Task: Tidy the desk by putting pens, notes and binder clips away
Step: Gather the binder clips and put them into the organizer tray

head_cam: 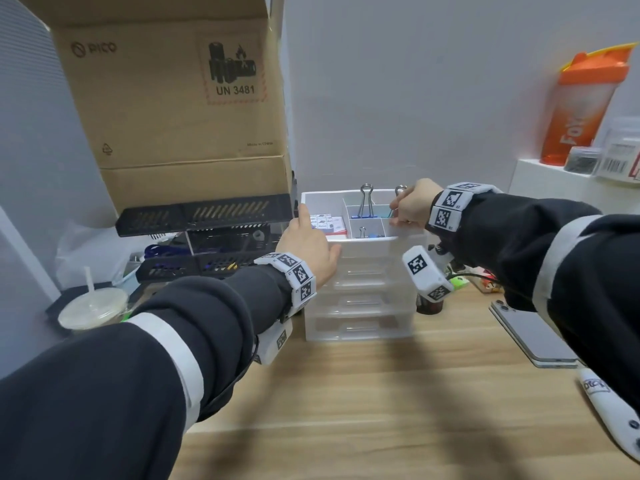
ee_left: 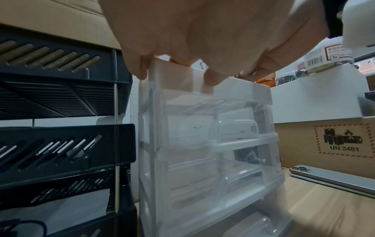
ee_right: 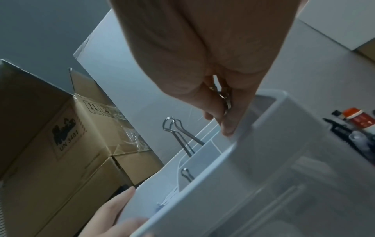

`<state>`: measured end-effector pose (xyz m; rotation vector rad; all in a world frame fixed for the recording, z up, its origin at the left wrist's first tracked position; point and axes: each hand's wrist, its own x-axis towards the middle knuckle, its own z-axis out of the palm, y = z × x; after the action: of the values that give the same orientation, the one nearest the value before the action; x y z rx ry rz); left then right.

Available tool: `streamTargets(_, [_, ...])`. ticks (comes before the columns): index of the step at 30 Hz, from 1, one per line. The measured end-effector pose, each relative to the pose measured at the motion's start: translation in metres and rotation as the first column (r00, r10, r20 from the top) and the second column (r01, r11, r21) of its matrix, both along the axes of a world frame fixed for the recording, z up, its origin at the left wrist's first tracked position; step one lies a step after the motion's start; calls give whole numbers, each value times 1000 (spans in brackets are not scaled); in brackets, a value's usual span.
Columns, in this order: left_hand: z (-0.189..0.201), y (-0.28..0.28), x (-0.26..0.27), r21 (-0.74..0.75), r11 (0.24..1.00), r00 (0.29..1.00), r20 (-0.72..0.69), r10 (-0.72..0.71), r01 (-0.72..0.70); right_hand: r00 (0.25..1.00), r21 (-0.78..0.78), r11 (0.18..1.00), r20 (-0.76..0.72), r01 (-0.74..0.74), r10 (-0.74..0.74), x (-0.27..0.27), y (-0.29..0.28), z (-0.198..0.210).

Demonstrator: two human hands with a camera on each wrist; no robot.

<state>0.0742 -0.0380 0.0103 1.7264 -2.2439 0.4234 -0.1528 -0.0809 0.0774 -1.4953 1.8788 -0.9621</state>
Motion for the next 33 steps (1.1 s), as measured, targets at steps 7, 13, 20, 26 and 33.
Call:
streamTargets(7, [2, 3, 0, 25, 1000, 1000, 19, 5, -5, 999, -43, 999, -46, -11, 9, 20, 35, 2])
streamTargets(13, [5, 5, -1, 54, 999, 1000, 5, 0, -1, 998, -202, 979, -56, -27, 16, 21, 34, -16])
streamTargets(20, [5, 4, -3, 67, 997, 999, 25, 25, -27, 1000, -242, 970, -14, -28, 26, 20, 32, -22])
streamTargets(26, [6, 3, -2, 89, 995, 998, 46, 41, -45, 1000, -274, 962, 7, 13, -11, 23, 36, -23])
streamTargets(33, [4, 9, -3, 14, 1000, 1000, -5, 23, -23, 999, -284, 959, -44, 8, -22, 24, 50, -24])
